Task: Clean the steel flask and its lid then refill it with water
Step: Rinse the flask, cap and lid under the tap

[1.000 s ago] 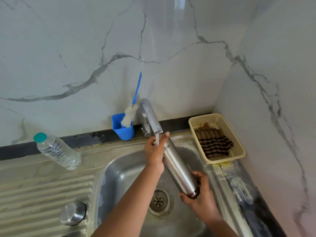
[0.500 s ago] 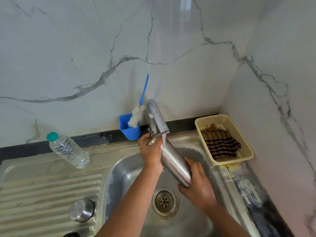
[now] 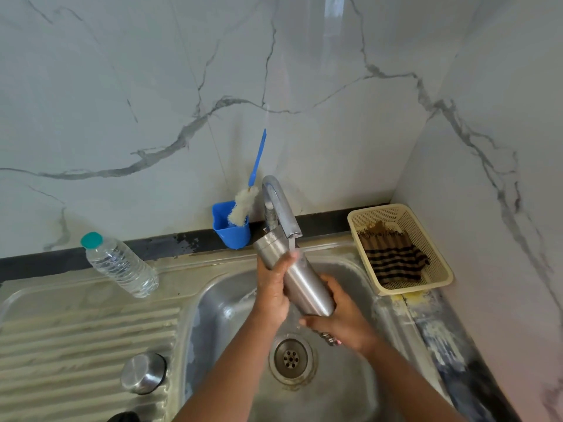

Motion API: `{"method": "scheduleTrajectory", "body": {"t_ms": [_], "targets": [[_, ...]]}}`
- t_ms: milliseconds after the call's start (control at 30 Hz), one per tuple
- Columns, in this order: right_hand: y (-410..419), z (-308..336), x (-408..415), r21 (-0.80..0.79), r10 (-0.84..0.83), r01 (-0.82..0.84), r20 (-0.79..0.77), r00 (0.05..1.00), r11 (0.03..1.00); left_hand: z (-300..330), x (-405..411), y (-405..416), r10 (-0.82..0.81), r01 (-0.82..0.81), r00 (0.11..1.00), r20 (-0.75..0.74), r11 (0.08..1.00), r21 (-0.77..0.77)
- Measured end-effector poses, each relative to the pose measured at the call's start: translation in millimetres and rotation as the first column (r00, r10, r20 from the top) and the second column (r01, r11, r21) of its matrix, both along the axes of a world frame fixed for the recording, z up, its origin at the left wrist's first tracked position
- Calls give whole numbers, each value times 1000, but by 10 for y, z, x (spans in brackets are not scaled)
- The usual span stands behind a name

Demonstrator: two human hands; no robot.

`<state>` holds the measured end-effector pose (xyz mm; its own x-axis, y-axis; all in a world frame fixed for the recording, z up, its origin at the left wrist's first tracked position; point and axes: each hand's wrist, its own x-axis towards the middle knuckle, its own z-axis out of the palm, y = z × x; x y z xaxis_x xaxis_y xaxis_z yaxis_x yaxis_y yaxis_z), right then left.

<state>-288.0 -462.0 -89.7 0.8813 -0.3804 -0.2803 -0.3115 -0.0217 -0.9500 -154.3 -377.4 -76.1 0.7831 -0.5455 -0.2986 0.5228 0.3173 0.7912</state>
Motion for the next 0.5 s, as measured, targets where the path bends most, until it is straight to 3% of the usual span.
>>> {"method": "scheduleTrajectory", "body": {"t_ms": [33,67,100,133,167,200,233,267,333,500], "targets": [[-40,32,-26,241,32,-36,24,999,970,-14,47,68,-47,45,999,-23,996,-72],[-62,55,-36,376,56,-61,22,998,925,-20,78,117,-70,64,996,-53,993,-104],[-51,71,-27,387,73,-67,0,997,920,0,97,154,-56,48,994,-91,995,-89],[-28,78,1,262,70,-56,-45,997,964,33,114,177,-12,7,992,-125,999,-41],[-11,76,38,17,45,-44,-109,993,999,59,135,193,58,-56,988,-145,998,14],[6,83,74,-280,6,-52,-164,986,959,71,166,207,137,-130,979,-154,990,55],[24,92,112,-532,-28,-77,-186,982,843,67,194,234,212,-202,963,-167,976,77],[36,110,147,-683,-34,-107,-190,981,723,50,218,283,268,-256,946,-183,963,90],[47,141,231,-782,-6,-116,-151,989,612,-39,257,421,338,-311,919,-204,938,153],[79,303,493,-870,69,25,68,995,492,-217,302,731,462,-368,829,-315,875,315]]}}
